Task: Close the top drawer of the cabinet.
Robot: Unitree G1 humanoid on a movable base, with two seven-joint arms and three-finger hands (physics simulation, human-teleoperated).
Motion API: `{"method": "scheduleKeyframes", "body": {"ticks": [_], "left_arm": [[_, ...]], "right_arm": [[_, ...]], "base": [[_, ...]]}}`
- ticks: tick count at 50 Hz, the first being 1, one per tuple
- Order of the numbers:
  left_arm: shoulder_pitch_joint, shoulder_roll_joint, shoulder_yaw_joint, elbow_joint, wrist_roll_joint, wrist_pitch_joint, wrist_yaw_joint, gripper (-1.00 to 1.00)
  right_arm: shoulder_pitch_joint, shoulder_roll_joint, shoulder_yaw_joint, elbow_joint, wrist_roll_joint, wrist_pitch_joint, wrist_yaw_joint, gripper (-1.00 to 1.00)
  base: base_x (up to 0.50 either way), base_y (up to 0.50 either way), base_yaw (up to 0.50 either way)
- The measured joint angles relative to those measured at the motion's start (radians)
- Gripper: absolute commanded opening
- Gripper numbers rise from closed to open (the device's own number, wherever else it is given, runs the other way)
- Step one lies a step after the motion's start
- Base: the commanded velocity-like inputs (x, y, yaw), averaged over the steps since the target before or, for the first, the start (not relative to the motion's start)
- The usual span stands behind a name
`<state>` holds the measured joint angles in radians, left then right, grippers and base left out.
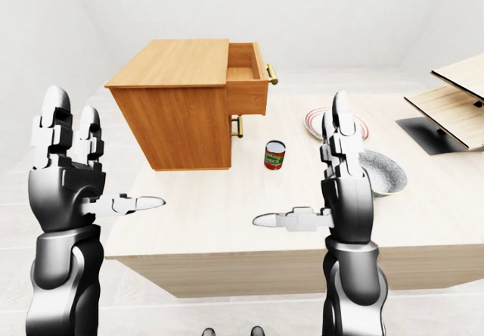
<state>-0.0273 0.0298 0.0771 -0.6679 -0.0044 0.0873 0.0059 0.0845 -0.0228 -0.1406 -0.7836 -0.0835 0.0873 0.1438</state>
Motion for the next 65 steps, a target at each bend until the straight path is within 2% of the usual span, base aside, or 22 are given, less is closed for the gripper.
{"method": "scheduleKeyframes", "body": {"ticks": [35,65], "left_arm": [[0.004,-0.005,-0.002,0.002,-0.007,0.0,-0.002,1.0],[0.023,0.002,-0.016,-0.01,0.027,0.0,-0.004,1.0]], "right_arm": [[0.004,-0.002,0.009,0.007,-0.001,0.0,0.004,1.0],[0.003,0.002,0.018,0.077,-0.037,0.0,-0.028,1.0]], "base": [[0.44,-0.05,0.0],[0.02,0.0,0.0]]}}
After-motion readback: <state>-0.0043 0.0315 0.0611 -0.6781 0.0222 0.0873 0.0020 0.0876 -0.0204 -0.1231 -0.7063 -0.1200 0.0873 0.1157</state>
